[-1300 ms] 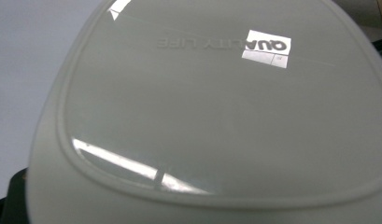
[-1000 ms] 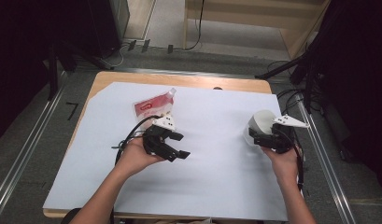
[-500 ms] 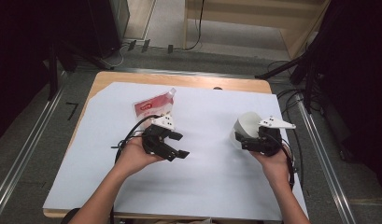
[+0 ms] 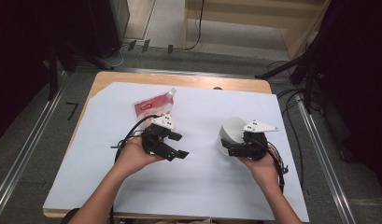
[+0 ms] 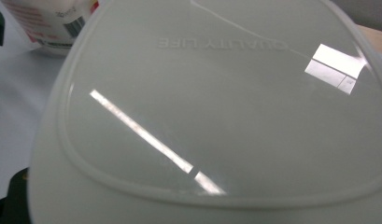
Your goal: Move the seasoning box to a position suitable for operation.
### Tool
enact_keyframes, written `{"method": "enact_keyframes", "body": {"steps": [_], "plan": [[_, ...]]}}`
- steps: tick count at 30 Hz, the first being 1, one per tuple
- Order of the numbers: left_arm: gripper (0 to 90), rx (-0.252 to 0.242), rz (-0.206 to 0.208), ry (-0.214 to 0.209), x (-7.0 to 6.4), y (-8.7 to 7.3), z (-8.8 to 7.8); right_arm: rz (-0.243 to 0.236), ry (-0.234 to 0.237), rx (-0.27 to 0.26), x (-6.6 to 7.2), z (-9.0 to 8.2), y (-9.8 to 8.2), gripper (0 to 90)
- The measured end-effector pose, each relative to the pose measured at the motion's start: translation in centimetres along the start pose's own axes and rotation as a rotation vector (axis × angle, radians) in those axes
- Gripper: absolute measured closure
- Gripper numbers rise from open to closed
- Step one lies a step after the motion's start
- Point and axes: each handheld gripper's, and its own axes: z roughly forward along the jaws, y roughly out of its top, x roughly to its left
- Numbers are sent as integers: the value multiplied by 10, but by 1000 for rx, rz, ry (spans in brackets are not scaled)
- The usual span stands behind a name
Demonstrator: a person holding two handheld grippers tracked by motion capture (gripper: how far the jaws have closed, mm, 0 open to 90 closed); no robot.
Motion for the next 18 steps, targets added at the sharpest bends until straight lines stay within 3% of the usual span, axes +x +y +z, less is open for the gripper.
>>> {"method": "enact_keyframes", "body": {"steps": [18], "plan": [[285, 10, -2, 0, 1, -1, 0, -61, 74, 46, 36, 22, -4, 149]]}}
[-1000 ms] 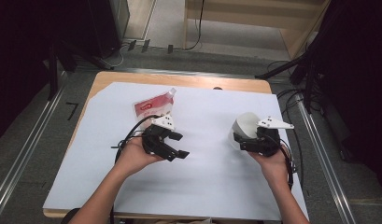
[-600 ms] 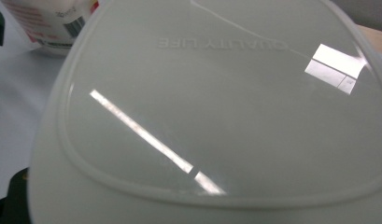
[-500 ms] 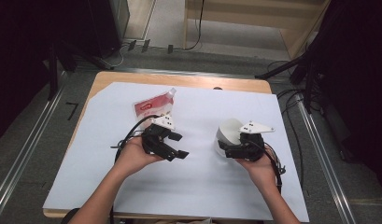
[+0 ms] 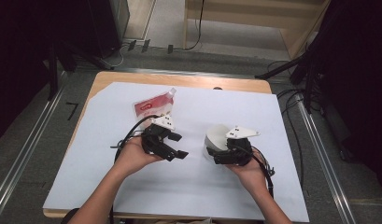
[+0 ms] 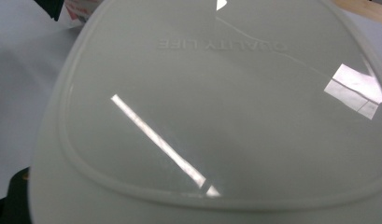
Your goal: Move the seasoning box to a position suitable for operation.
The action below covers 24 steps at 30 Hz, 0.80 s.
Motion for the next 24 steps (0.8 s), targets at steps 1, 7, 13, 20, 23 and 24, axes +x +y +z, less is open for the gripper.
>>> {"method": "enact_keyframes", "body": {"steps": [1, 7, 13, 20, 23, 24], "plan": [[285, -5, -2, 1, 0, 0, 1, -1, 3, 3, 2, 1, 0, 149], [286, -1, -1, 1, 0, 0, 1, -17, 27, 10, 12, 9, -1, 149], [295, 10, 5, 2, 1, -1, 1, -45, 23, 7, 18, 13, -3, 147], [293, 4, 2, 5, 1, -1, 0, -26, 36, 2, 18, 13, -4, 112], [294, 4, 3, 3, 1, -1, 0, -5, 47, 2, 17, 12, -3, 101], [294, 5, 5, 4, 1, -1, 0, 1, 51, 2, 17, 12, -2, 99]]}}
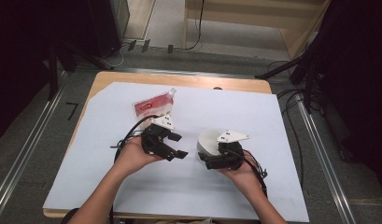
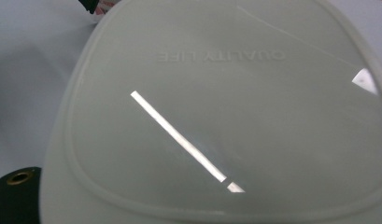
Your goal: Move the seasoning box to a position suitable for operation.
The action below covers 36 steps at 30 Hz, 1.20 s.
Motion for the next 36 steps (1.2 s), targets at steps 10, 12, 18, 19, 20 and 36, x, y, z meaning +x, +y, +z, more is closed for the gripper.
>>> {"method": "enact_keyframes", "body": {"steps": [10, 12, 18, 19, 20, 36], "plan": [[294, -11, 0, -1, 0, 1, 1, 47, 67, -12, -7, -21, 7, 97], [294, -9, 2, 1, 1, 1, 0, 54, 76, -18, -7, -28, 8, 97], [293, -14, -4, 0, 1, 2, 0, 62, 75, -12, -11, -47, 8, 96], [293, -11, -2, -6, 1, 2, 0, 64, 71, -11, -11, -51, 8, 96], [293, -12, 0, -3, 1, 3, 1, 65, 69, -10, -12, -55, 7, 96], [278, -30, 1, -4, 3, 6, 2, 37, 70, -14, -8, -89, -15, 458]]}}
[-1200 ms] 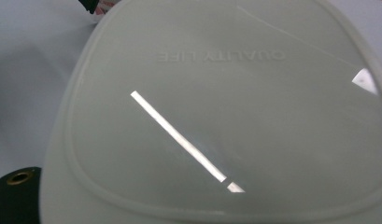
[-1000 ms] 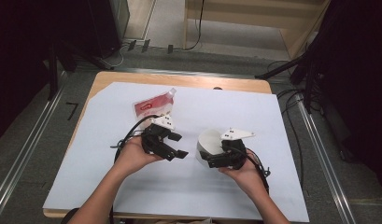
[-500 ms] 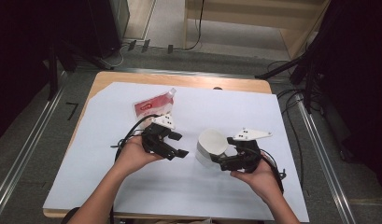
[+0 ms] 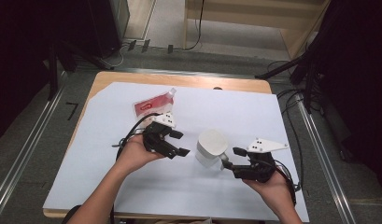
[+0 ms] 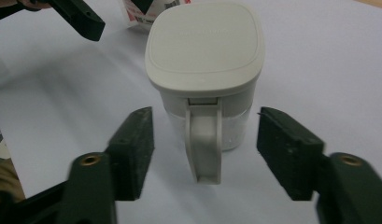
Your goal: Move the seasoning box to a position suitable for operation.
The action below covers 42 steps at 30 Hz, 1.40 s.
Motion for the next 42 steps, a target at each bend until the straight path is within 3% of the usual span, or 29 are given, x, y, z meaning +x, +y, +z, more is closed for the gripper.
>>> {"method": "enact_keyframes", "body": {"steps": [4, 6, 8, 12, 18, 19, 22, 26, 31, 33, 37, 42], "plan": [[275, 0, 0, -1, 0, 1, 1, -21, 23, -5, 6, -4, -6, 638], [272, -1, -1, -3, 0, 1, 1, -30, 7, -6, 9, -4, -7, 734], [270, -5, -9, -4, -1, 2, 0, -31, -5, -4, 11, -2, -9, 780], [266, -10, -21, -12, 1, 2, -1, -31, 35, 18, 17, 6, -12, 853], [273, -14, -40, -36, 2, 2, -2, -39, 62, 65, 24, 21, -16, 891], [293, -15, -50, -58, 3, 3, -2, -37, 66, 71, 24, 24, -17, 898], [322, -11, -34, -51, 2, 3, -2, -25, 73, 99, 22, 30, -19, 899], [334, -11, -26, -43, 2, 3, -3, -19, 51, 88, 17, 32, -20, 898], [374, 0, -41, -79, 2, 2, -1, 6, 42, 80, 9, 30, -21, 899], [370, -2, -25, -72, 1, 3, -1, 0, 38, 78, 7, 29, -21, 899], [357, -10, -34, -63, 1, 3, -2, 2, 32, 73, 3, 28, -21, 899], [365, -17, -50, -50, 2, 3, -5, 37, 27, 60, -7, 26, -21, 899]]}}
